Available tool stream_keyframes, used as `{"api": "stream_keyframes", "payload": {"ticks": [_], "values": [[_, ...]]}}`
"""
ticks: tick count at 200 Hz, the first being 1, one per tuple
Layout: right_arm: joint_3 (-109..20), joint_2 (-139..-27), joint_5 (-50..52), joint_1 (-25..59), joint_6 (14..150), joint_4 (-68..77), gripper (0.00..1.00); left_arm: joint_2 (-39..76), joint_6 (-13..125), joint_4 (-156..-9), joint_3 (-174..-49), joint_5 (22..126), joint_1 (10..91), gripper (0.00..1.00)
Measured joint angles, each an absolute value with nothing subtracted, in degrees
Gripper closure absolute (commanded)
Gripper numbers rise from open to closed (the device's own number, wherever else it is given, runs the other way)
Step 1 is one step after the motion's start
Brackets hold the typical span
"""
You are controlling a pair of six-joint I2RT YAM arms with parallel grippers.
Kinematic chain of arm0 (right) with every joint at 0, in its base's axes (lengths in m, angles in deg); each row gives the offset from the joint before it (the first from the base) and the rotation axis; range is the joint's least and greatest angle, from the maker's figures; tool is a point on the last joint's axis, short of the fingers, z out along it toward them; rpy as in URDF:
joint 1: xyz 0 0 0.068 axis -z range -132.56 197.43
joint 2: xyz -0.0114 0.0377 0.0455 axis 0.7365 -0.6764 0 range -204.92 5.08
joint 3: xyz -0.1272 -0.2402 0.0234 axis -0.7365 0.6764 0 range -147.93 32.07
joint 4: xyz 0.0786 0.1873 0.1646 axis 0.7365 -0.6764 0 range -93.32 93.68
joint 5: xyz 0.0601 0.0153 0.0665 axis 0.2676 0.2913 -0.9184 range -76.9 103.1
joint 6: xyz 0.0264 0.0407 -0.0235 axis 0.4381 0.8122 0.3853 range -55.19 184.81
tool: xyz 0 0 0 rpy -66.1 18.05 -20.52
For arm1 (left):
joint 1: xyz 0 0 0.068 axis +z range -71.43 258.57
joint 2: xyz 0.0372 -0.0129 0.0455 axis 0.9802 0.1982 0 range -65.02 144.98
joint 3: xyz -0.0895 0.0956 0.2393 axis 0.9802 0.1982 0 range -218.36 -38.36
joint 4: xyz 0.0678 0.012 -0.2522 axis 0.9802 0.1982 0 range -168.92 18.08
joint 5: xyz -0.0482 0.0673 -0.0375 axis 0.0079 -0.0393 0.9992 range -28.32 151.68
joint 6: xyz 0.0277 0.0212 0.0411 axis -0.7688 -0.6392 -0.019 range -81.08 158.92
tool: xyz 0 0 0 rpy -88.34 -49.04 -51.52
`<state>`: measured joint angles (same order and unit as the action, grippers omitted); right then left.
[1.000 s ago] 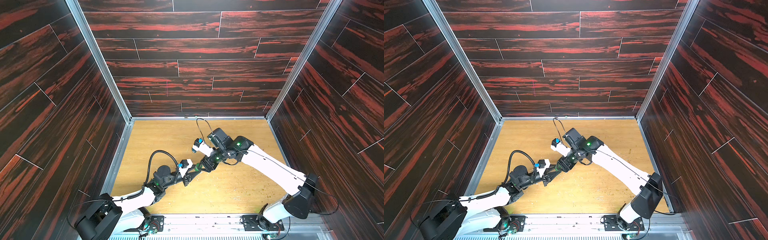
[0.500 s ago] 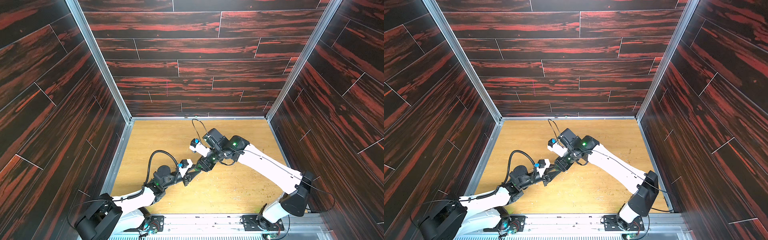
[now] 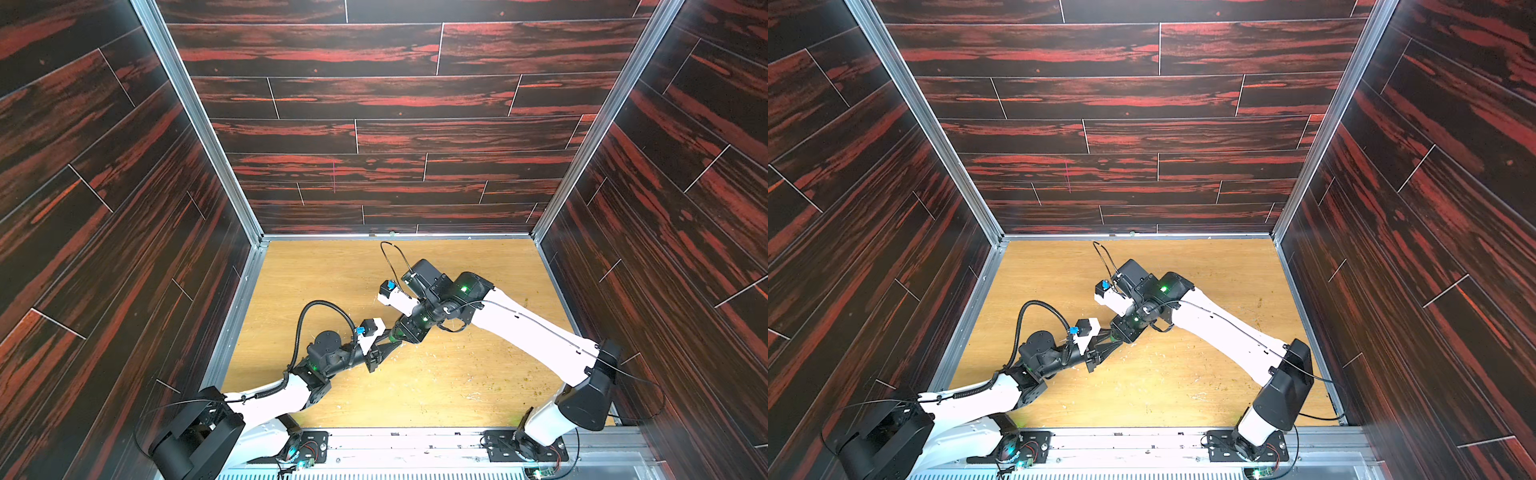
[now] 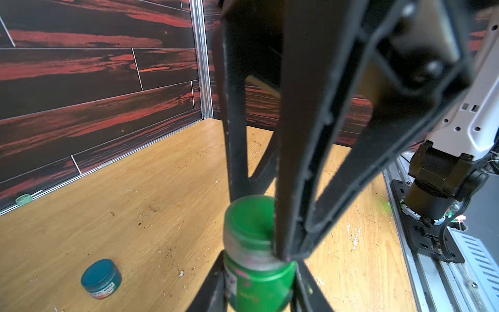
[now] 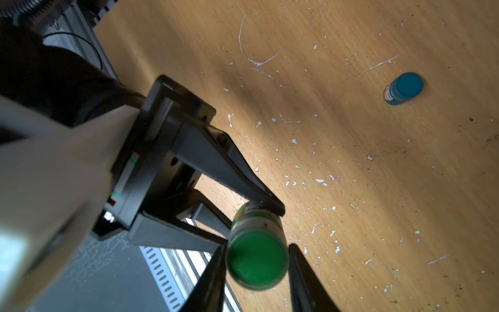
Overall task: Close the paint jar lid
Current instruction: Screw the lid onto the paint jar.
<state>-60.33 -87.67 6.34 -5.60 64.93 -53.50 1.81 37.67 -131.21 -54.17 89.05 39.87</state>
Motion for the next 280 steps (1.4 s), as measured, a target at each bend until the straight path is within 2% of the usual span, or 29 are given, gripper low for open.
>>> {"api": "stream_keyframes", "payload": {"ticks": [99,161,230,280], "values": [[-62.1,-89.2,6.8,-5.6,70.2,-54.6,0.71,1.8,37.4,-130.7,-54.2,87.8,39.9,0.73],[-66.8,-93.2,9.3,-6.0,83.8,-57.4,0.76,2.4,36.5,-130.8,-54.2,84.5,39.9,0.73],[-74.1,-98.9,15.8,-7.6,101.4,-62.6,0.77,6.5,34.9,-132.8,-55.4,80.9,39.9,0.73],[-75.8,-100.8,18.3,-7.9,108.1,-64.2,0.77,10.1,34.8,-135.8,-55.9,80.1,39.9,0.73]]}}
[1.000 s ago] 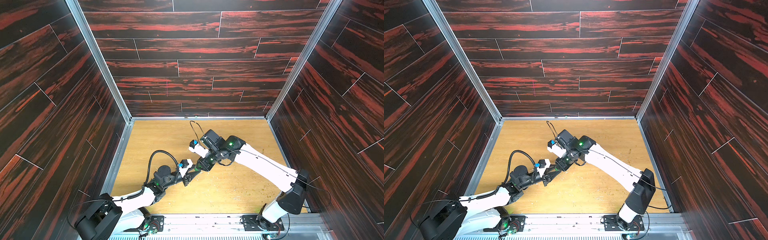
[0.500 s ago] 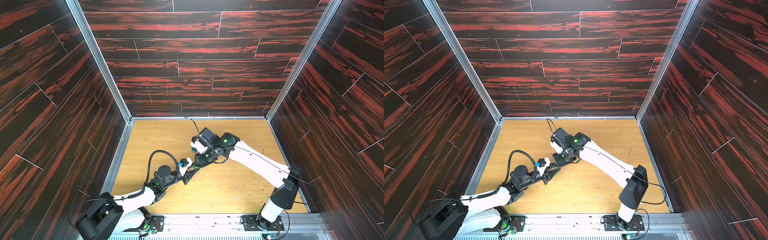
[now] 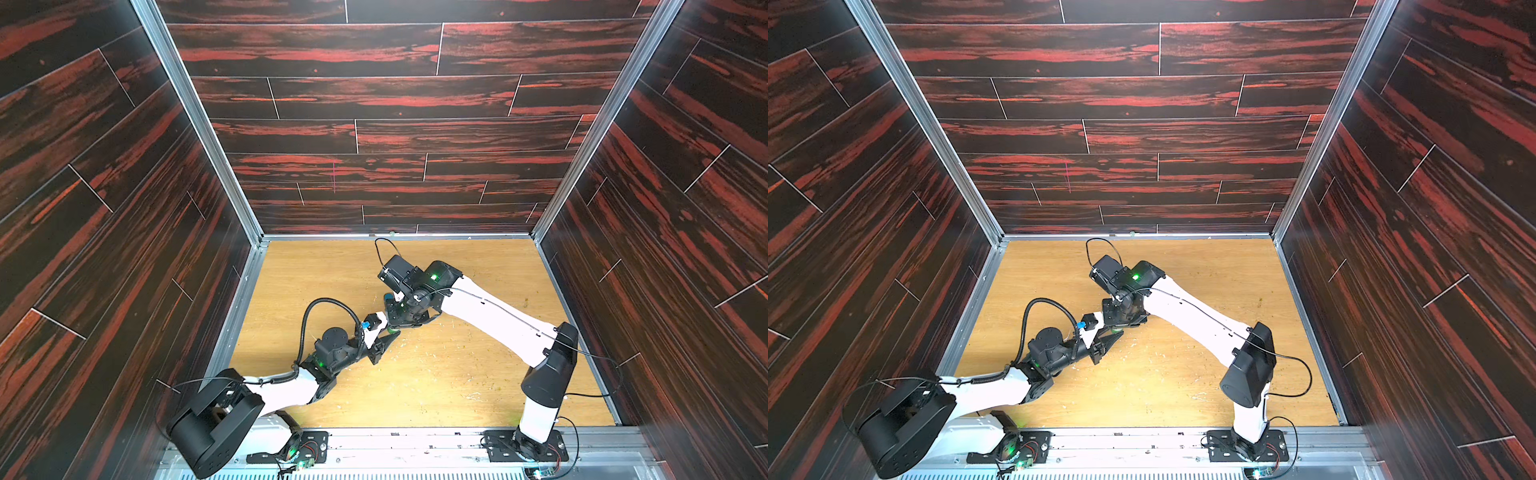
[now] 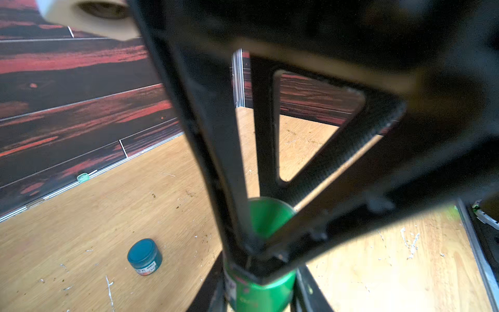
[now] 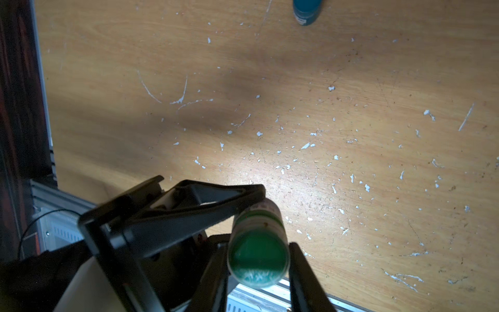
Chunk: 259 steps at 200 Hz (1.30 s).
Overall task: Close the paint jar lid
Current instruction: Screw the lid onto the paint jar.
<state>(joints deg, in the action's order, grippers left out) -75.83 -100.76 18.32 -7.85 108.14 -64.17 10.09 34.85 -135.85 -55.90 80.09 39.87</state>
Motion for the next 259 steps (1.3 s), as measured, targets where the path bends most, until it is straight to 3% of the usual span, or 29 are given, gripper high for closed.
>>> {"api": "stream_keyframes", "payload": {"ticks": [65,127,200,237,259], "values": [[-75.8,-100.8,18.7,-7.9,110.2,-64.0,0.73,10.8,34.8,-136.9,-56.0,80.0,39.9,0.73],[-77.8,-100.7,16.9,-7.1,109.0,-65.8,0.35,10.8,35.8,-139.7,-56.3,78.7,40.1,0.73],[-84.1,-95.1,18.7,-4.1,99.9,-66.1,0.22,11.1,36.4,-139.2,-56.2,79.6,39.9,0.73],[-72.5,-84.1,19.0,-0.4,89.1,-54.5,0.11,9.1,36.4,-135.8,-54.7,81.7,39.9,0.73],[-59.9,-75.5,17.8,0.2,81.4,-43.2,0.10,7.0,36.4,-133.1,-54.5,83.6,39.9,0.73]]}}
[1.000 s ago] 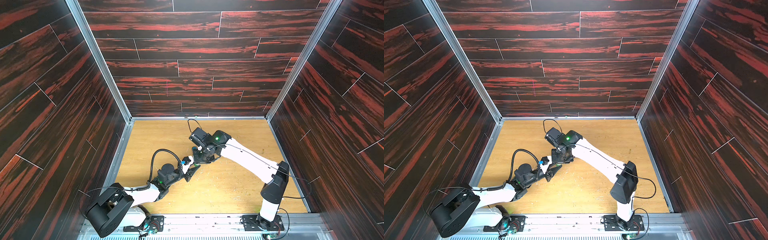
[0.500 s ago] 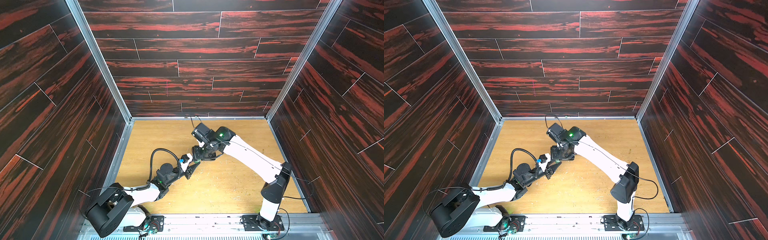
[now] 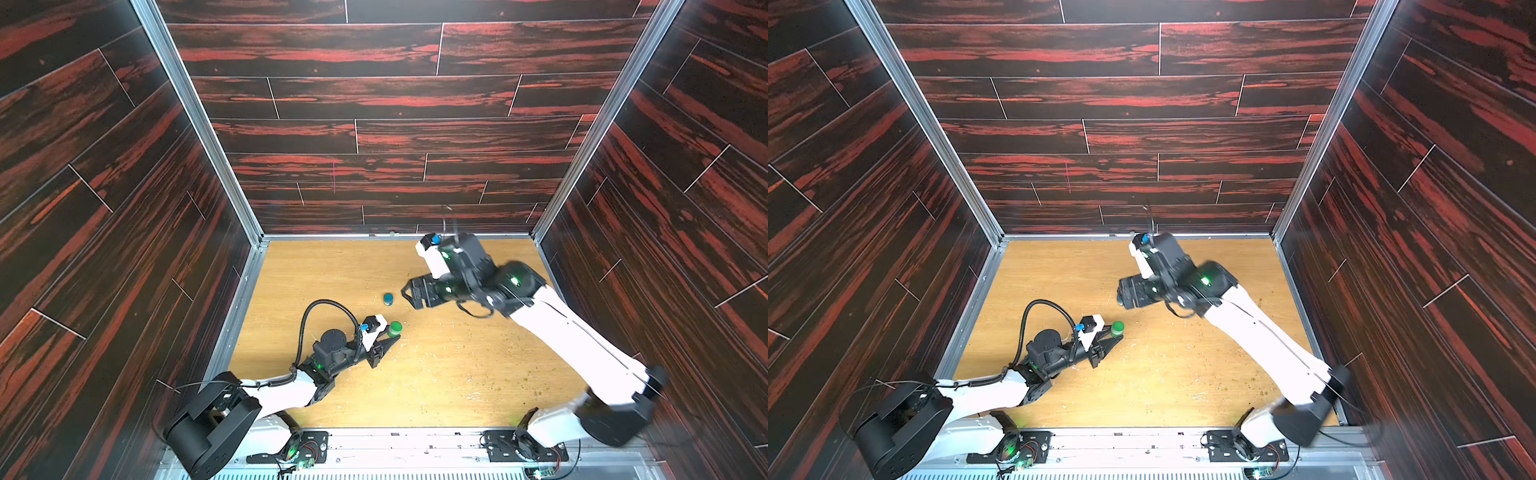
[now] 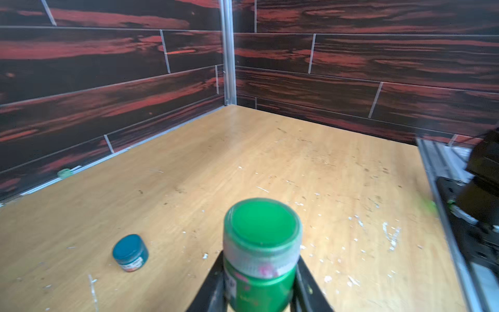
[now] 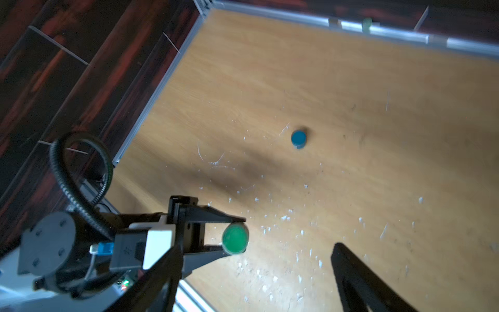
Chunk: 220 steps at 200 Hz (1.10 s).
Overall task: Close the paint jar lid
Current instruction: Screw the lid onto the paint jar.
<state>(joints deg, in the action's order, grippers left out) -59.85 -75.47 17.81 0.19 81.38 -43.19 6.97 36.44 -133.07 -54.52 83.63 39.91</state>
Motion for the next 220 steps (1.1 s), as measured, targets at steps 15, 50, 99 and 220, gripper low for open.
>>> {"api": "stream_keyframes", "payload": {"ticks": [15,50,99,220], "values": [[-53.4,-71.2,17.3,0.2,75.0,-37.2,0.10,5.3,36.4,-131.8,-54.3,84.8,39.9,0.73],[-50.9,-70.6,14.7,1.0,63.2,-31.8,0.11,2.7,36.4,-129.2,-53.8,86.7,39.9,0.73],[-50.9,-73.3,4.4,3.5,57.0,-30.4,0.11,1.1,36.4,-126.0,-53.3,88.8,39.9,0.73],[-45.8,-79.2,-9.8,4.1,46.9,-32.2,0.30,-1.1,34.6,-120.4,-53.3,92.8,40.2,0.73]]}}
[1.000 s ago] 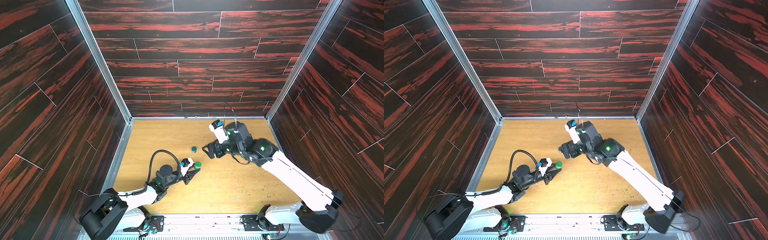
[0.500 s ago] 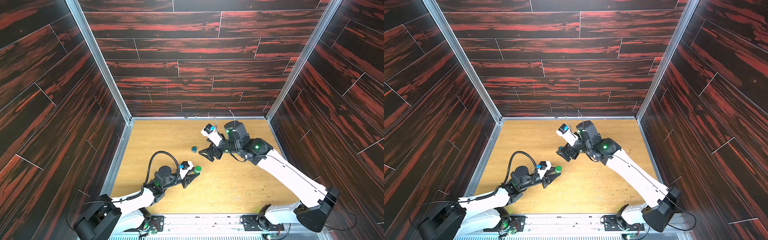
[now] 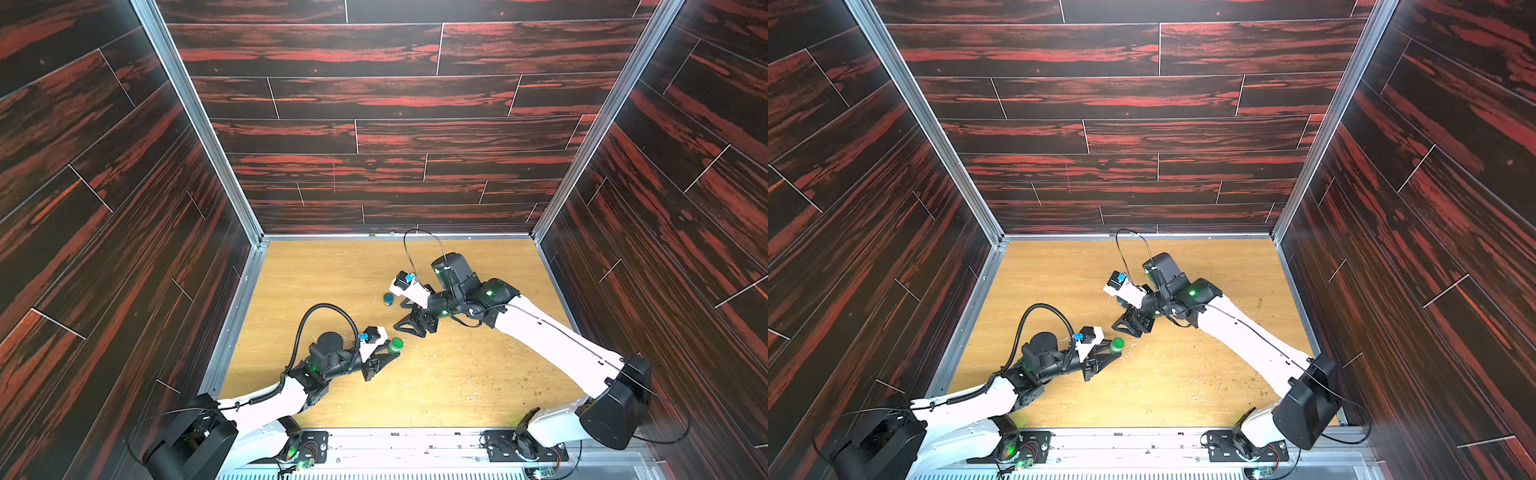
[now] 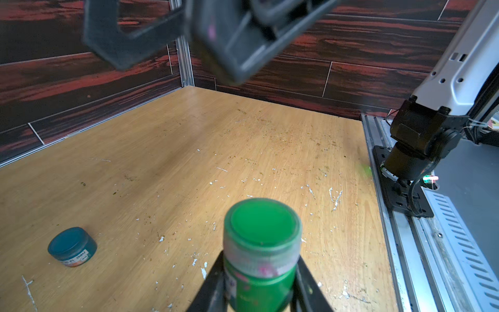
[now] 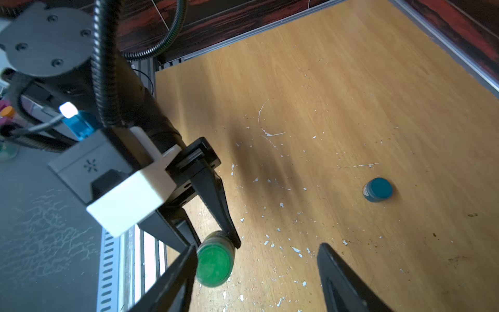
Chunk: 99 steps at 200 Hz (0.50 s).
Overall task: Close the paint jar lid
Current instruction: Screw the lid onto the paint jar.
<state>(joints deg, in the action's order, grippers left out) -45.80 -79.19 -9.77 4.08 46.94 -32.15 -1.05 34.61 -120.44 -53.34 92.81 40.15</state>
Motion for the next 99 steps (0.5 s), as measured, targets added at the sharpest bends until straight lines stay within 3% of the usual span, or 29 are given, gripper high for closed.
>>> {"api": "stream_keyframes", "payload": {"ticks": [99], "values": [[-38.4,-78.9,-10.2,2.0,46.5,-32.3,0.32,-1.1,34.3,-119.5,-53.3,92.8,40.3,0.73]]}}
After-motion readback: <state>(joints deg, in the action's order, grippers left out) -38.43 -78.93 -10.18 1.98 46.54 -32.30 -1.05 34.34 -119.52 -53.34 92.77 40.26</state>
